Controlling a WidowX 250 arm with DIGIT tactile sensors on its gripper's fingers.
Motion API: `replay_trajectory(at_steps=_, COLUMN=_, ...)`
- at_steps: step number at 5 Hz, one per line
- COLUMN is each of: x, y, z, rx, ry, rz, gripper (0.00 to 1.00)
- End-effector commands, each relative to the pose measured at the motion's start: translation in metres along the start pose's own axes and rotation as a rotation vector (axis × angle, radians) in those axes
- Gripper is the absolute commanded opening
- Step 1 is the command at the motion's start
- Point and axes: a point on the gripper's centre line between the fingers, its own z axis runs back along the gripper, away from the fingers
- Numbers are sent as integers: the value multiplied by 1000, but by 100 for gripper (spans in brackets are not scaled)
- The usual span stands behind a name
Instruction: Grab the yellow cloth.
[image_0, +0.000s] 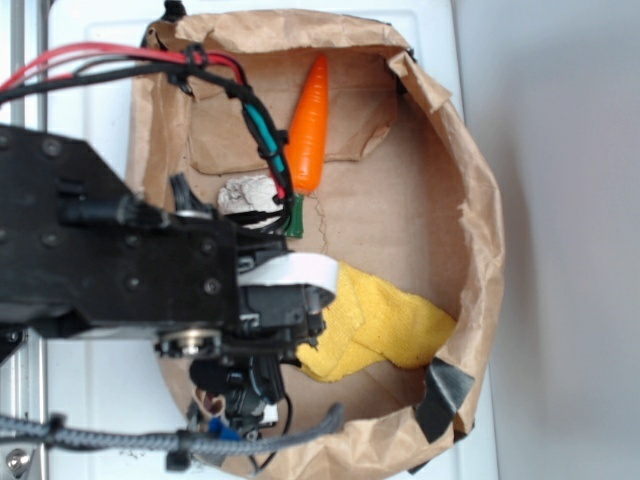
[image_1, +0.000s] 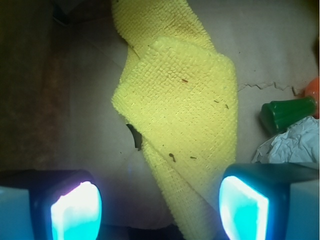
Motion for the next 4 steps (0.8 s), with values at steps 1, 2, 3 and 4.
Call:
replay_trajectory(at_steps=1, x=5, y=-7, z=9, rx=-8, ry=-22, rz=-14, gripper=100)
replay_trajectory(at_steps=2, x=7, y=4, z=2, rx=58, ry=-70, rz=-21, gripper=100)
replay_trajectory(at_steps=3, x=23, y=14, z=-28, rx=92, ry=-32, rz=1, gripper=100)
replay_trajectory(at_steps=4, x=25, y=14, z=-36, rx=89, ry=-16, rz=-2, gripper=100)
